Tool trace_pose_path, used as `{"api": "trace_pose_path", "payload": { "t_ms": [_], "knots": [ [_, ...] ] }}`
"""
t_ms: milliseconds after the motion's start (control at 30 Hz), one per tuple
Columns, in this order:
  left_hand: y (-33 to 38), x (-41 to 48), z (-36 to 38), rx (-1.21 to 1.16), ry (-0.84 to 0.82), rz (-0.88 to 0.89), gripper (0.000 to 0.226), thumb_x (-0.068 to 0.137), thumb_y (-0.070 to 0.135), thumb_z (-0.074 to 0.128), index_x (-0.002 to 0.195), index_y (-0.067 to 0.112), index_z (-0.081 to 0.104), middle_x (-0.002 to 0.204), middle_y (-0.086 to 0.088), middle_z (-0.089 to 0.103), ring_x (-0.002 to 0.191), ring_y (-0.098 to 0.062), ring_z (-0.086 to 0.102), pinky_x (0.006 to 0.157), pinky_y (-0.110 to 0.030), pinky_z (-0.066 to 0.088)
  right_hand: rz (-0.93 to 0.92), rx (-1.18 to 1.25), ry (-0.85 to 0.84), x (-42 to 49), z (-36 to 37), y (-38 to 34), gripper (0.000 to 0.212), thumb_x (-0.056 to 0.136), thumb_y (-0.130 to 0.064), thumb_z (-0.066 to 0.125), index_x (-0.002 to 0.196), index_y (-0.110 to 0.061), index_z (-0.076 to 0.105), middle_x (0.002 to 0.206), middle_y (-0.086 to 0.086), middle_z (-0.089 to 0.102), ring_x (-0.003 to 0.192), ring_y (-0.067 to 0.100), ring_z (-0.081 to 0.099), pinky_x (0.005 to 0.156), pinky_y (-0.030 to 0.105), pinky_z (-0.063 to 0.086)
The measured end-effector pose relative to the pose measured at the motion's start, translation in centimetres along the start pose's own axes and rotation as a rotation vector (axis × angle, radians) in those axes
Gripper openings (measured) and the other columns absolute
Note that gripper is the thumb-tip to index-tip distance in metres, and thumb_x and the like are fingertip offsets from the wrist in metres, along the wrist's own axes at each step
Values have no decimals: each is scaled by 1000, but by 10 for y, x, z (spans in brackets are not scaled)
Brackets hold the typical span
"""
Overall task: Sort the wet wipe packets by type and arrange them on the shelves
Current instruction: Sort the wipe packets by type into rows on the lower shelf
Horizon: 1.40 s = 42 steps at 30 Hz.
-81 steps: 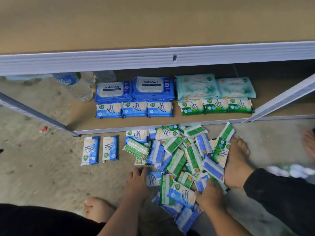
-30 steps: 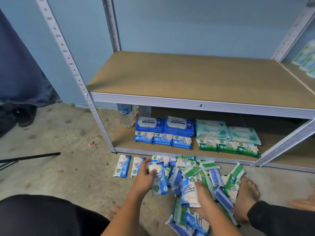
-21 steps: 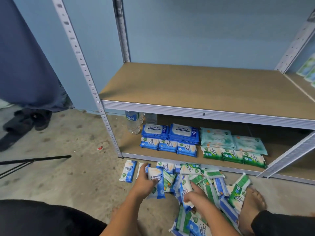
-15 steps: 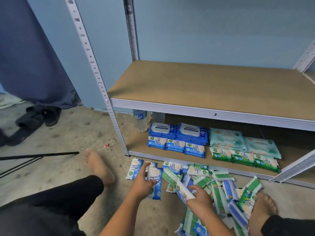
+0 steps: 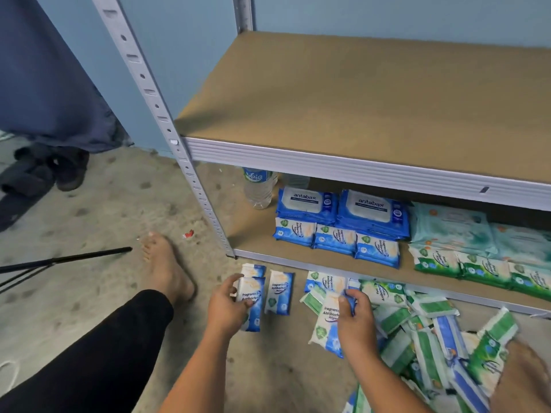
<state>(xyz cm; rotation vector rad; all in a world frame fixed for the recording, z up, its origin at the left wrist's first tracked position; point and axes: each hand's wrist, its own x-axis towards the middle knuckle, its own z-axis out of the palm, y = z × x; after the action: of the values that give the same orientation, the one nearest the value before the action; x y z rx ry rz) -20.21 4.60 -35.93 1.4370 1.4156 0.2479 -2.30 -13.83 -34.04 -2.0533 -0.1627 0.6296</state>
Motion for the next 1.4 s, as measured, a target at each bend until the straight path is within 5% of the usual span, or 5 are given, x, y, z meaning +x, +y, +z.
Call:
{"api": "trace_pose_path", "payload": {
  "t_ms": [67,400,767,1033,1400],
  "knots": [
    [-6,21,-1,-21,11,-21,59,78,-5,77,124,29,63,94,-5,61,74,-20,65,60,-38,57,66,4,-50,9,18,-3,23,95,-16,66,113,-27,56,98,-4,60,75,9,59,58,20,46],
    [-23,97,8,-107,-3,-85,56,85,-7,72,125,31,61,95,-1,64,66,-16,60,50,-27,51,205,48,-123,50,109,15,33,84,-12,79,98,-29,54,80,-12,74,80,15,72,72,33,58],
    [-37,114,20,-157,-16,-133,62,83,-8,72,131,30,63,100,-1,69,79,-16,64,50,-21,49,239,109,-113,70,160,21,34,88,-5,74,106,-29,59,97,-8,67,83,9,67,69,26,53],
    [-39,118,27,-135,-9,-122,66,85,-6,72,137,33,58,98,0,70,79,-15,63,70,-31,55,234,50,-89,77,172,27,40,90,-8,71,129,-18,62,106,-4,69,90,15,68,80,35,58],
    [-47,120,37,22,45,-57,75,84,-3,65,148,31,47,121,-2,63,114,-21,61,99,-37,51,98,-227,-93,72,187,33,25,90,-18,69,114,-24,65,109,-1,66,101,22,63,88,34,53]
  ]
}}
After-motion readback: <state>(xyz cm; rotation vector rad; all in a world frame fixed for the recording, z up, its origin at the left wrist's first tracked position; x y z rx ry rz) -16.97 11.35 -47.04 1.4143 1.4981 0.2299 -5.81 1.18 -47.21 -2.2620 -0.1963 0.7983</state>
